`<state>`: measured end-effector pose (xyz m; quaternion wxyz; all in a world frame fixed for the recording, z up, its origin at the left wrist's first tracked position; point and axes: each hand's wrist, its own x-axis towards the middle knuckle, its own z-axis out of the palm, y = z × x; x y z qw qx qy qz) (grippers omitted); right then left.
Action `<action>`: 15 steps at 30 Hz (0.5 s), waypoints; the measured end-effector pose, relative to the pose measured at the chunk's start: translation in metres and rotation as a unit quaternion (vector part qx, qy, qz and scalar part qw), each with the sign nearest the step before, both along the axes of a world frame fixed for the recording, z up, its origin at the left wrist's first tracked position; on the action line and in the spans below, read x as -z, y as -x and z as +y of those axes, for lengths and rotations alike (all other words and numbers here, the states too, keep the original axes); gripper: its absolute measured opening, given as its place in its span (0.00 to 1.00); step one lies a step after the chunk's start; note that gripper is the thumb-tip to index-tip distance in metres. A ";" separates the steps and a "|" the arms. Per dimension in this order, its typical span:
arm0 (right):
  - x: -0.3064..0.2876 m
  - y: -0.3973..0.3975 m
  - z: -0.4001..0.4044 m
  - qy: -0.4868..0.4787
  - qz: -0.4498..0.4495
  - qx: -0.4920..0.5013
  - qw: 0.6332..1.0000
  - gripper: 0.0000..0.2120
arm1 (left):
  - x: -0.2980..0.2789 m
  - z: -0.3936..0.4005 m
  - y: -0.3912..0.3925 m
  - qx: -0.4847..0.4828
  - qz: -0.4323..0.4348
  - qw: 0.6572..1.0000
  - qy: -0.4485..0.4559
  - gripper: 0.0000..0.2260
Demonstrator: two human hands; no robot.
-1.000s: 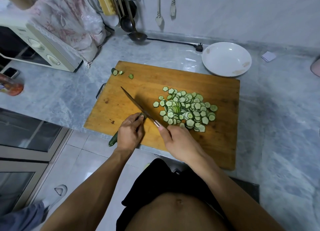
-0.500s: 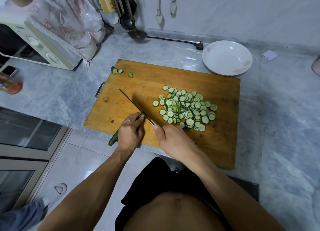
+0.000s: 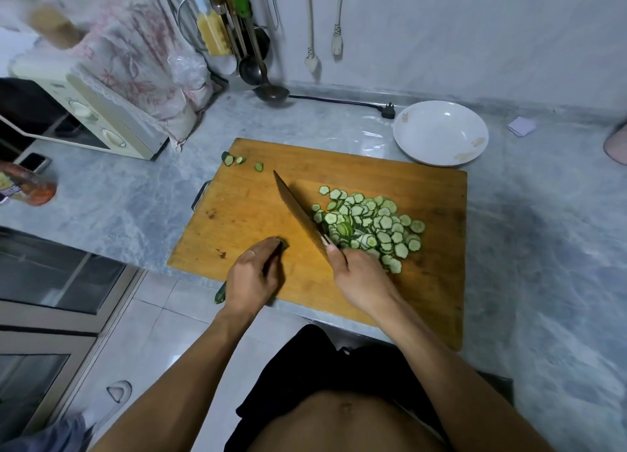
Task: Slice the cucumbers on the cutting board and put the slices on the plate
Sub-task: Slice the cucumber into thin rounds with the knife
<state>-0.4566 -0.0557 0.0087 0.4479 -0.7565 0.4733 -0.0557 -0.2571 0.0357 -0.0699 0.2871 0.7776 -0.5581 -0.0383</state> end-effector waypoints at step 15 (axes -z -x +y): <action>-0.005 0.012 0.013 0.005 -0.003 -0.029 1.000 0.25 | 0.012 -0.004 0.004 -0.014 -0.012 1.000 0.024 0.13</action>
